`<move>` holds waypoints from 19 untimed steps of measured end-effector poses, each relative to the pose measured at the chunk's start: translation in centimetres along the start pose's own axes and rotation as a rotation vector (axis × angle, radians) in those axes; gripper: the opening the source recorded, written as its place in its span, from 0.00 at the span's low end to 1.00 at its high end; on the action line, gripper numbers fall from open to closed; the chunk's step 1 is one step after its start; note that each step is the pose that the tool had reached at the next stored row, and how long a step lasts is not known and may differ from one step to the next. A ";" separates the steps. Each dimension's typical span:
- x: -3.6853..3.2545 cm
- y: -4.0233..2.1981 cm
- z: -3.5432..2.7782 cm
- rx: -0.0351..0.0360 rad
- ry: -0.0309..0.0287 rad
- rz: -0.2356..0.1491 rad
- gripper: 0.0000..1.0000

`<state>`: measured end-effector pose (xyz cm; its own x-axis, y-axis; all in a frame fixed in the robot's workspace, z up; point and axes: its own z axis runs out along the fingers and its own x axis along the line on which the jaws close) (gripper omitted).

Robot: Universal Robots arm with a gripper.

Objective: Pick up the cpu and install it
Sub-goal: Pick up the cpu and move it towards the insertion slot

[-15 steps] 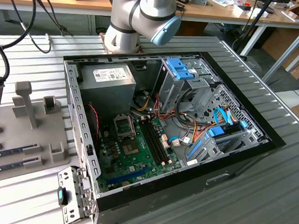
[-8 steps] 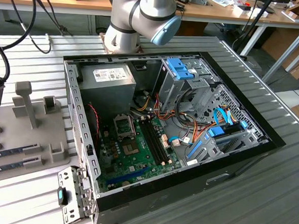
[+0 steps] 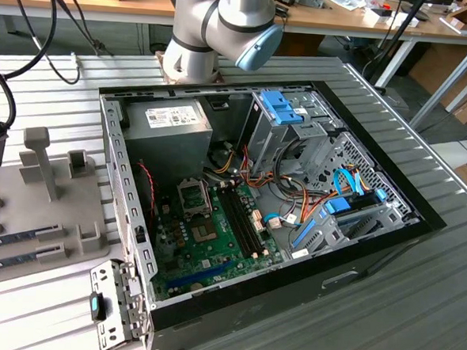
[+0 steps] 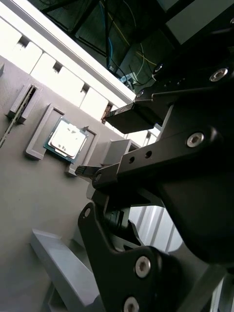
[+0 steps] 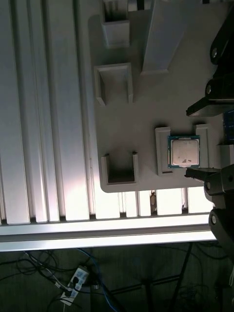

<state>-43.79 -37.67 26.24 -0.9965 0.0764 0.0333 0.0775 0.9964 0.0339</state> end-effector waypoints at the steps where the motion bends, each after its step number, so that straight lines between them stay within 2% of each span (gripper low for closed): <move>1: 0.00 0.00 0.02 -0.0001 -0.0001 0.000 0.54; 19: -0.01 -0.01 0.28 -0.0001 0.0000 0.000 0.54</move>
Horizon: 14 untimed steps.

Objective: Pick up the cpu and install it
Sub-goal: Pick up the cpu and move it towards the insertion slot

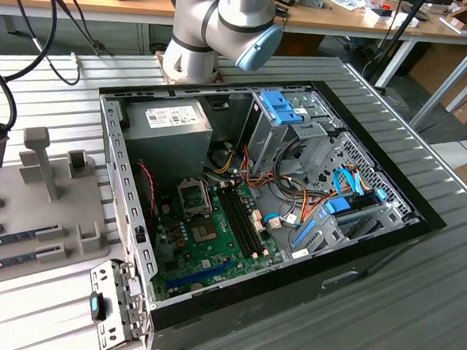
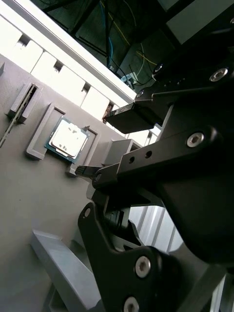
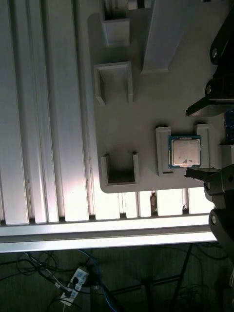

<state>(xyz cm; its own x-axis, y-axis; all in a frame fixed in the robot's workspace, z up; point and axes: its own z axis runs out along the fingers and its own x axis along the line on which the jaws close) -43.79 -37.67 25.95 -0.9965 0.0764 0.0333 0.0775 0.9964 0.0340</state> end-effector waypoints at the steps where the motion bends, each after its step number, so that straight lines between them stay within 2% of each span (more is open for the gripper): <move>1: 0.00 0.00 0.02 0.0000 0.0000 0.000 0.54; 14: -0.01 -0.01 0.30 0.0000 -0.0001 0.000 0.54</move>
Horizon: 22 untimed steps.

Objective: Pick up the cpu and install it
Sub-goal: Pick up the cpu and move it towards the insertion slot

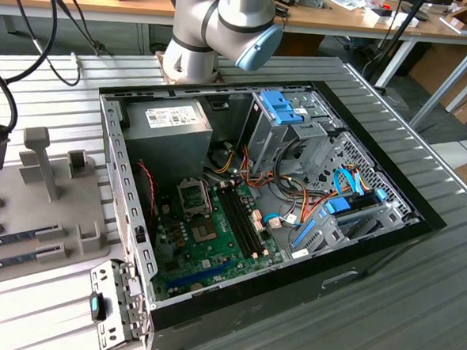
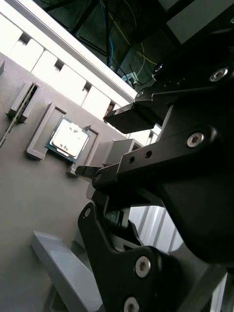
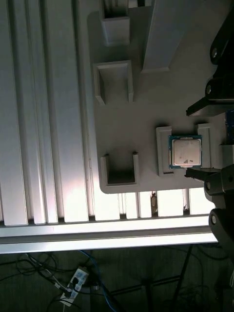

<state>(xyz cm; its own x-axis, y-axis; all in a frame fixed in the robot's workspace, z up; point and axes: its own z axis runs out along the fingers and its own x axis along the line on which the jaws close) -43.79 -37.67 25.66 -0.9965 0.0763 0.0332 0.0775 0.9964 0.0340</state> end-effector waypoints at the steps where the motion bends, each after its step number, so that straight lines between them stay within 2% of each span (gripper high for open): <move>1: 0.00 0.00 0.02 0.0000 0.0000 0.000 0.54; 16: -0.02 -0.02 0.58 0.0006 0.0003 -0.004 0.54; 18: -0.02 -0.02 0.67 0.0029 0.0005 -0.021 0.54; 20: -0.03 -0.03 0.77 0.0158 0.0003 -0.039 0.54; 22: -0.02 -0.03 0.80 0.0197 0.0011 -0.069 0.54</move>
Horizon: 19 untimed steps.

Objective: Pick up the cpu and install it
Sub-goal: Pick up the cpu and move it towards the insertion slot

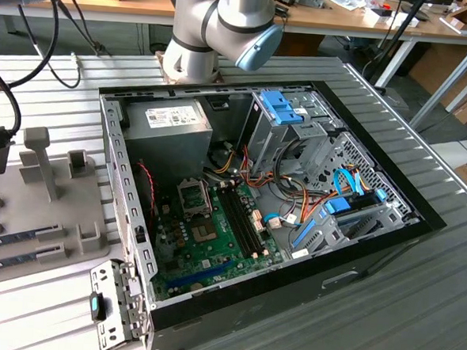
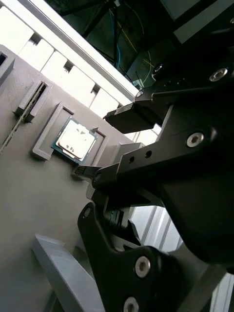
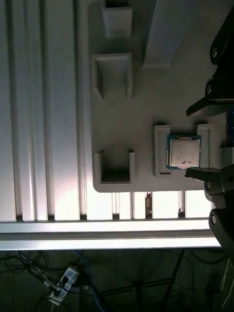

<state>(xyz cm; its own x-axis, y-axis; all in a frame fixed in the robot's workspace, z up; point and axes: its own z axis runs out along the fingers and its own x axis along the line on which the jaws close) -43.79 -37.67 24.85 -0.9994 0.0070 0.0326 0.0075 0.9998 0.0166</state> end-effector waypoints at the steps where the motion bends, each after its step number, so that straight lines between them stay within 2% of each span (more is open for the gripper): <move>1: 0.00 0.00 0.01 0.0006 0.0001 -0.012 0.54; 2: 0.02 0.00 0.06 0.0011 0.0002 -0.021 0.54; 9: 0.29 -0.01 0.44 0.0012 0.0002 -0.022 0.54; 19: 0.33 -0.01 0.88 0.0012 0.0003 -0.021 0.54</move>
<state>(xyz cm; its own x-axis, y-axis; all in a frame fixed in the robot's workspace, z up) -44.14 -37.67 23.99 -0.9994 -0.0145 0.0325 -0.0140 0.9998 0.0161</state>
